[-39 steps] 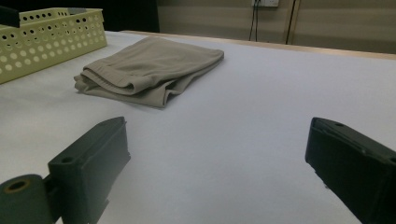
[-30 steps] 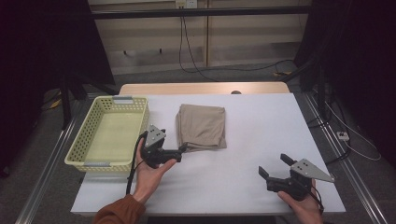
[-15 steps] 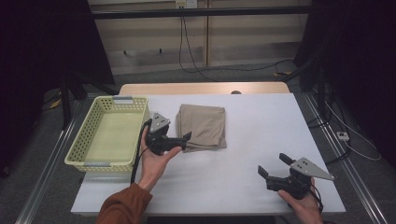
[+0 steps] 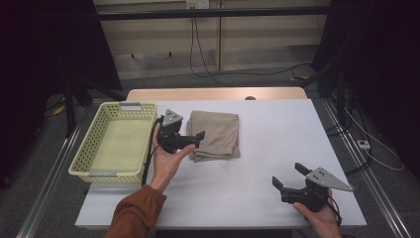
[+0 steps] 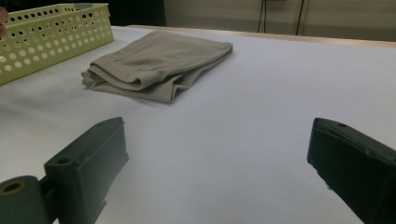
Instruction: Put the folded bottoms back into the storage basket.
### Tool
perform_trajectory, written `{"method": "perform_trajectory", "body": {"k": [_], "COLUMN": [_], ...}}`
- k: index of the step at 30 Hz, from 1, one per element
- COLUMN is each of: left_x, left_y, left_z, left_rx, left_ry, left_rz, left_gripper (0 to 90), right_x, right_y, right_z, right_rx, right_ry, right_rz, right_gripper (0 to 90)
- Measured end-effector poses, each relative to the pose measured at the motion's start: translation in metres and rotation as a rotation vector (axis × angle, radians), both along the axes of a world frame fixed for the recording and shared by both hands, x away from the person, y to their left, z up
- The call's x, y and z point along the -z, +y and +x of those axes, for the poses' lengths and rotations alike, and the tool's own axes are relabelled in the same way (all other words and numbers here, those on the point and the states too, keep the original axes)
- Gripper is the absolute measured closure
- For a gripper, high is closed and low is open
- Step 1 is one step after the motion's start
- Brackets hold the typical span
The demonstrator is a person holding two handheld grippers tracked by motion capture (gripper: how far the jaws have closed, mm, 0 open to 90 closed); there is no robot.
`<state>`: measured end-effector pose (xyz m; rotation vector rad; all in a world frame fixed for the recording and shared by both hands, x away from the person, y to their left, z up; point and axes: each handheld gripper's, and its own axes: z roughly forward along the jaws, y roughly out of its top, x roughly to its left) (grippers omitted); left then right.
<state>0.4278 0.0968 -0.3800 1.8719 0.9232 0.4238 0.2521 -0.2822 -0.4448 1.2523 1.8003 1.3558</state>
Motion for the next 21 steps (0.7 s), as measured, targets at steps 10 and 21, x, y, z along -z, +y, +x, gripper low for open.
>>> {"method": "perform_trajectory", "body": {"k": [10,21], "left_x": [0.003,0.013], "left_y": [-0.001,-0.009], "left_z": [0.023,0.045], "left_rx": [-0.060,-0.079], "left_ry": [0.043,0.074], "left_rz": [0.001,0.037], "left_gripper": [6.2,9.6], "right_x": [0.001,0.001], "right_y": [0.000,0.001], "right_z": [0.001,0.001], "right_rx": [0.001,-0.004], "right_ry": [0.008,0.009], "right_rz": [0.006,0.001], "right_gripper": [4.3,4.5]}}
